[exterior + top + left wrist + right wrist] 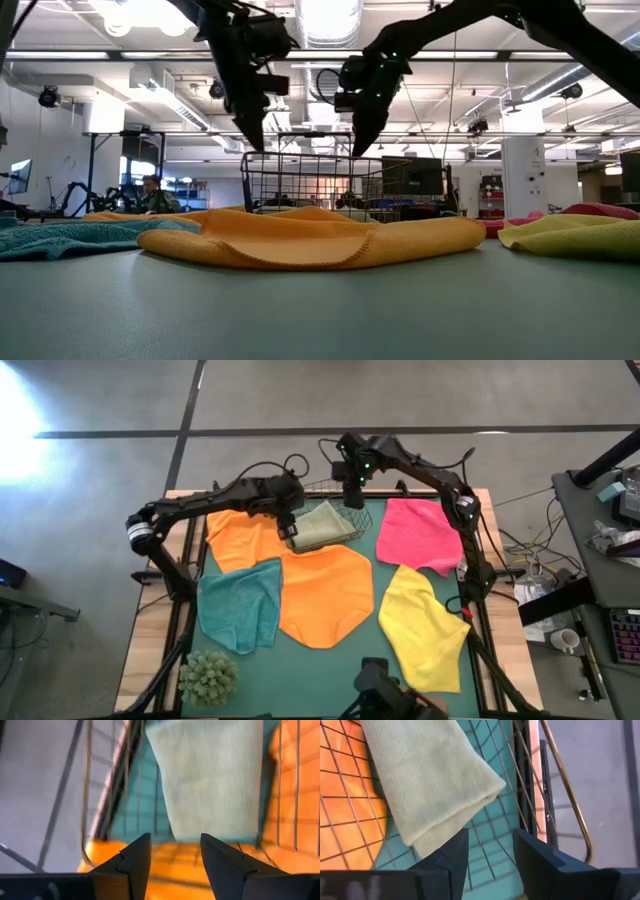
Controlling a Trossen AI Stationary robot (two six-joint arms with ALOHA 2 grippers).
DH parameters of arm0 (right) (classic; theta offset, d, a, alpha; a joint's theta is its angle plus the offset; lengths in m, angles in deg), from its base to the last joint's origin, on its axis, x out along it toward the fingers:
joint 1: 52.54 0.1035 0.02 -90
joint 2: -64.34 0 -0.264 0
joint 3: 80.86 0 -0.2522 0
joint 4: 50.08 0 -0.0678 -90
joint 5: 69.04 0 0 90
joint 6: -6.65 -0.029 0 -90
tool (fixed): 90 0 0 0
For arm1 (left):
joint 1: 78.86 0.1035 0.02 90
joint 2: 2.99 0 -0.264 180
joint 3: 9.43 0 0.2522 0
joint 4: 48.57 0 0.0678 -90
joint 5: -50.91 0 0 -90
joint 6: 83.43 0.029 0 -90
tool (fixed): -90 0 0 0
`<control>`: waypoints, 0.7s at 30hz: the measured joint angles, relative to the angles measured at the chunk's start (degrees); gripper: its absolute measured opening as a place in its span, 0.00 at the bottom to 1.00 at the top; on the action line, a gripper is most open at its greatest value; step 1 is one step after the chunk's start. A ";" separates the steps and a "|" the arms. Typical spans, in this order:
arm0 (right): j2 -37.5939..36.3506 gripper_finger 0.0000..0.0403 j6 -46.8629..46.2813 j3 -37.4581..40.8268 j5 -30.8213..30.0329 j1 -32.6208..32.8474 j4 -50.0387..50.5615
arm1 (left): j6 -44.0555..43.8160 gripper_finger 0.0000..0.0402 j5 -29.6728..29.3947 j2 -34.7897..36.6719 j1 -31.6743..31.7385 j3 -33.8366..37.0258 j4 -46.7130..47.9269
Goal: Fold microfiber towels
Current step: Adjust the wire basket
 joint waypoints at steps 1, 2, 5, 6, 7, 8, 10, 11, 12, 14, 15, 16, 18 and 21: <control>0.00 0.35 -0.09 -0.42 0.03 -0.60 0.69 | -0.89 0.39 0.00 0.77 -0.02 0.87 0.68; 0.00 0.34 -0.27 -0.73 0.00 -1.32 1.21 | -2.13 0.39 0.01 1.65 -0.02 1.57 0.96; -0.12 0.32 -1.09 -1.43 -0.07 -3.46 2.68 | -7.09 0.39 -0.01 4.57 -0.02 3.80 0.88; -0.25 0.31 -1.71 -1.51 -0.05 -4.24 2.91 | -8.34 0.39 -0.01 5.54 -0.01 4.61 1.31; -0.32 0.30 -2.08 -1.59 -0.02 -4.87 3.47 | -9.41 0.39 -0.01 6.47 0.01 5.44 1.58; -0.41 0.29 -2.57 -1.59 -0.01 -5.67 4.08 | -10.38 0.39 -0.02 7.23 -0.01 6.16 1.51; -0.42 0.27 -3.09 -1.57 0.35 -7.04 5.14 | -12.66 0.39 -0.02 9.04 -0.06 7.86 1.23; -0.42 0.26 -3.16 -1.51 0.34 -7.68 5.89 | -13.90 0.39 -0.02 9.81 -0.09 8.82 1.28; -0.42 0.25 -3.38 -1.45 0.35 -8.30 6.50 | -14.99 0.39 -0.03 10.45 -0.10 9.87 1.23; -0.42 0.22 -4.48 -1.17 0.38 -9.16 6.46 | -16.62 0.39 -0.01 10.95 -0.08 12.45 1.02; -0.42 0.20 -4.82 -0.99 0.76 -9.48 6.48 | -17.26 0.39 -0.01 10.93 -0.02 13.66 0.90; -0.42 0.18 -4.98 -0.81 1.66 -9.74 6.66 | -17.94 0.39 -0.01 10.87 -0.02 14.75 0.86; -0.42 0.14 -5.02 -0.12 3.40 -9.90 6.61 | -18.71 0.39 -0.01 10.85 0.01 16.69 0.05; -0.42 0.07 -4.98 1.65 3.47 -9.88 6.61 | -18.76 0.39 -0.01 9.99 0.24 18.70 -1.90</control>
